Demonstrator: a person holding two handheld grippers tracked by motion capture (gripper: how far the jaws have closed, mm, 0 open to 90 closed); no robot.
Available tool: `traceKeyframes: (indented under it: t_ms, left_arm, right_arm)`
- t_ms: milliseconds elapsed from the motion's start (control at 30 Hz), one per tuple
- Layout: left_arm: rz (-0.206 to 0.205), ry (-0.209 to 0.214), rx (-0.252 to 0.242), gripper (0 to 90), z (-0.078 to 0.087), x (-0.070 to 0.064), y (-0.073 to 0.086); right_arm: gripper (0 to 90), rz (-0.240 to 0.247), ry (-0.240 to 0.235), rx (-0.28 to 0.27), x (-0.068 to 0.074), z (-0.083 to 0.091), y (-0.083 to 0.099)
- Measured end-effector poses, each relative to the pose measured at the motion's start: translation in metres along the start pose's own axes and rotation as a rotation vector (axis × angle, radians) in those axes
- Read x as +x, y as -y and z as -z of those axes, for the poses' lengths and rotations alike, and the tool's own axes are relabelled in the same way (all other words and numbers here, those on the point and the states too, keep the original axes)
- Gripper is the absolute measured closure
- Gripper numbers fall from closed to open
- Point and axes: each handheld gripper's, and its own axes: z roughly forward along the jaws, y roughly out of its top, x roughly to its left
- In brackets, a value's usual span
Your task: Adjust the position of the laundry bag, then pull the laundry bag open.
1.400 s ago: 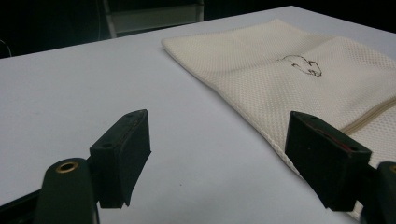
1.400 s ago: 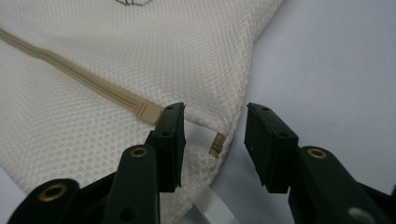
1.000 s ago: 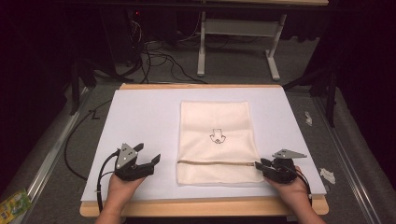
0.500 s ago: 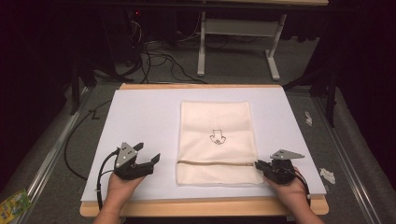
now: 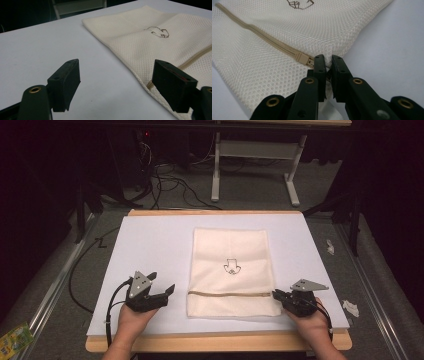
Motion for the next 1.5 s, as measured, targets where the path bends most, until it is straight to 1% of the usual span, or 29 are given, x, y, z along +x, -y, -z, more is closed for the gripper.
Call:
traceKeyframes:
  t_ms: [100, 133, 167, 200, 233, 267, 300, 333, 367, 433, 467, 533, 567, 600, 633, 667, 700, 733, 800, 833, 867, 900, 1000, 1033, 1133, 1167, 1267, 1300, 1500]
  left_arm:
    - [-0.008, 0.016, 0.006, 23.3, -0.002, -0.008, -0.002]
    - [-0.010, 0.019, 0.007, 23.3, -0.003, -0.011, -0.003]
    - [-0.010, 0.019, 0.007, 23.4, -0.003, -0.011, -0.003]
    - [-0.010, 0.035, 0.006, 23.8, -0.004, -0.016, -0.006]
    - [-0.010, 0.035, 0.006, 24.1, -0.004, -0.016, -0.006]
    - [-0.013, 0.035, 0.005, 24.1, -0.005, -0.020, -0.007]
    - [-0.020, 0.042, 0.013, 24.6, -0.009, -0.029, -0.010]
    - [-0.020, 0.042, 0.013, 24.6, -0.009, -0.029, -0.010]
    - [-0.017, 0.057, 0.022, 24.7, -0.014, -0.037, -0.013]
    - [-0.010, 0.080, 0.028, 25.1, -0.020, -0.046, -0.015]
    - [-0.010, 0.080, 0.028, 25.6, -0.020, -0.046, -0.015]
    - [-0.017, 0.096, 0.041, 25.9, -0.028, -0.055, -0.015]
    - [-0.011, 0.115, 0.049, 26.5, -0.034, -0.062, -0.016]
    - [-0.011, 0.115, 0.049, 26.8, -0.034, -0.062, -0.016]
    - [-0.004, 0.129, 0.051, 26.8, -0.038, -0.067, -0.017]
    - [0.000, 0.137, 0.048, 27.5, -0.041, -0.071, -0.019]
    - [0.005, 0.155, 0.042, 29.2, -0.046, -0.078, -0.021]
    - [0.005, 0.155, 0.042, 29.7, -0.046, -0.078, -0.021]
    - [0.008, 0.180, 0.026, 30.6, -0.056, -0.091, -0.024]
    - [0.008, 0.180, 0.026, 30.8, -0.056, -0.091, -0.024]
    - [0.015, 0.193, 0.023, 30.9, -0.060, -0.094, -0.025]
    - [0.018, 0.211, 0.028, 31.1, -0.067, -0.101, -0.027]
    - [0.008, 0.232, 0.027, 32.3, -0.077, -0.112, -0.030]
    - [0.008, 0.232, 0.027, 33.0, -0.077, -0.112, -0.030]
    - [-0.010, 0.249, 0.032, 34.2, -0.086, -0.124, -0.032]
    - [-0.017, 0.260, 0.032, 34.5, -0.091, -0.131, -0.033]
    - [-0.032, 0.271, 0.050, 35.5, -0.098, -0.139, -0.034]
    - [-0.032, 0.271, 0.050, 36.4, -0.098, -0.139, -0.034]
    - [-0.017, 0.322, 0.046, 40.8, -0.112, -0.154, -0.041]
  right_arm:
    - [84.7, 0.001, -0.004, -0.030, 0.000, 0.004, -0.003]
    - [84.6, 0.001, -0.006, -0.035, 0.000, 0.005, -0.003]
    - [84.6, 0.001, -0.006, -0.035, 0.000, 0.005, -0.003]
    - [84.6, 0.008, -0.010, -0.044, 0.000, 0.006, -0.005]
    - [84.7, 0.014, -0.010, -0.046, 0.000, 0.006, -0.005]
    - [84.7, 0.014, -0.010, -0.046, 0.000, 0.006, -0.005]
    - [84.6, 0.009, -0.011, -0.052, 0.000, 0.007, -0.006]
    - [84.6, 0.009, -0.011, -0.052, 0.000, 0.007, -0.006]
    - [84.6, 0.015, -0.009, -0.058, 0.000, 0.008, -0.007]
    - [84.6, 0.016, -0.007, -0.062, 0.000, 0.009, -0.009]
    - [84.6, 0.016, -0.007, -0.062, 0.000, 0.009, -0.009]
    - [84.6, 0.020, -0.006, -0.068, 0.000, 0.010, -0.009]
    - [84.6, 0.029, -0.007, -0.071, 0.000, 0.011, -0.010]
    - [84.6, 0.029, -0.007, -0.071, 0.000, 0.011, -0.010]
    - [84.6, 0.023, -0.008, -0.073, 0.000, 0.011, -0.010]
    - [84.6, 0.030, -0.010, -0.075, 0.000, 0.011, -0.011]
    - [84.6, 0.026, -0.013, -0.082, -0.001, 0.012, -0.013]
    - [84.6, 0.026, -0.013, -0.082, -0.001, 0.012, -0.013]
    - [84.6, 0.026, -0.017, -0.092, -0.002, 0.013, -0.014]
    - [84.6, 0.026, -0.017, -0.092, -0.002, 0.013, -0.014]
    - [84.6, 0.023, -0.019, -0.091, -0.003, 0.012, -0.014]
    - [84.6, 0.024, -0.020, -0.091, -0.003, 0.012, -0.014]
    - [84.6, 0.030, -0.019, -0.095, -0.003, 0.012, -0.014]
    - [84.6, 0.030, -0.019, -0.095, -0.003, 0.012, -0.014]
    - [84.6, 0.032, -0.018, -0.099, -0.002, 0.014, -0.015]
    - [84.6, 0.034, -0.019, -0.101, -0.002, 0.014, -0.015]
    - [84.7, 0.027, -0.020, -0.101, -0.001, 0.014, -0.015]
    - [84.7, 0.027, -0.020, -0.101, -0.001, 0.014, -0.015]
    - [84.6, 0.028, -0.019, -0.102, -0.001, 0.014, -0.015]
